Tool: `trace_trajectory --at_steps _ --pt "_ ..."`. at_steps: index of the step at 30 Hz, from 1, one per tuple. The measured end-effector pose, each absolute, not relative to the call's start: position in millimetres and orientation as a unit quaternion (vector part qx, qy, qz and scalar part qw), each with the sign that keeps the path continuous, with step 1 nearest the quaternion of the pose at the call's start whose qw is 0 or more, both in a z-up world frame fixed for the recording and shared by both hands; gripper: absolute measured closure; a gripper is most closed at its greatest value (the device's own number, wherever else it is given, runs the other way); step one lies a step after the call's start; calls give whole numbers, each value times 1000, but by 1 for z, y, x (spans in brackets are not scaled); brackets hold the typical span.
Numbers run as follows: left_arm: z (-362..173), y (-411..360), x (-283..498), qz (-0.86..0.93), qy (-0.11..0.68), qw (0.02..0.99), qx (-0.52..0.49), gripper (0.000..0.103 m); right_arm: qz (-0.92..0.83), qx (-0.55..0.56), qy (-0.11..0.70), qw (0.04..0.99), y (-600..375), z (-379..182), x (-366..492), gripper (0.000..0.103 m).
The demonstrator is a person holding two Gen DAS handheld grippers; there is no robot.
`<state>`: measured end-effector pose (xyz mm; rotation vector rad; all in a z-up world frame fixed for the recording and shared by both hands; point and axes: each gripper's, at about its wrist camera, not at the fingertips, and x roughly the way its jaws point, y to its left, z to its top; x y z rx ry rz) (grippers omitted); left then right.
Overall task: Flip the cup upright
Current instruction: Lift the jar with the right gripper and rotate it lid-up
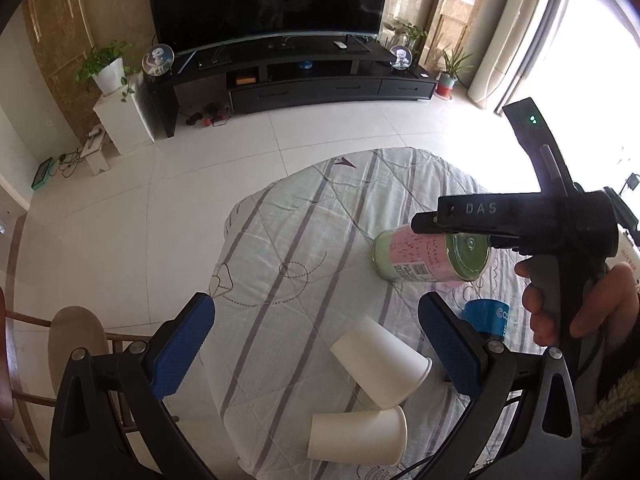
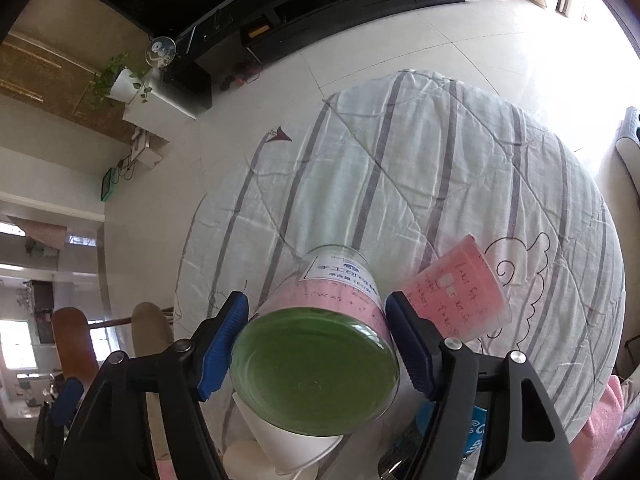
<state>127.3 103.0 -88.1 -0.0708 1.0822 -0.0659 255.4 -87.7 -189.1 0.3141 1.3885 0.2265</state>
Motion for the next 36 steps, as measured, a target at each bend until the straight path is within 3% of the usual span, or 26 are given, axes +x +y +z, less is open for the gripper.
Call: trace_trajectory --at_steps 11,17,26,36 --pt "-91 104 100 -27 519 853 -42 0 92 1 700 708 -45 -228 228 32" --pt "-91 121 92 -6 520 853 -50 0 82 -1 719 690 -43 -258 225 32" --pt "-75 119 79 -8 500 865 -49 0 101 67 674 729 -73 -198 210 33" --pt "-54 69 57 -44 485 873 -31 0 81 89 652 749 -154 -130 135 33"
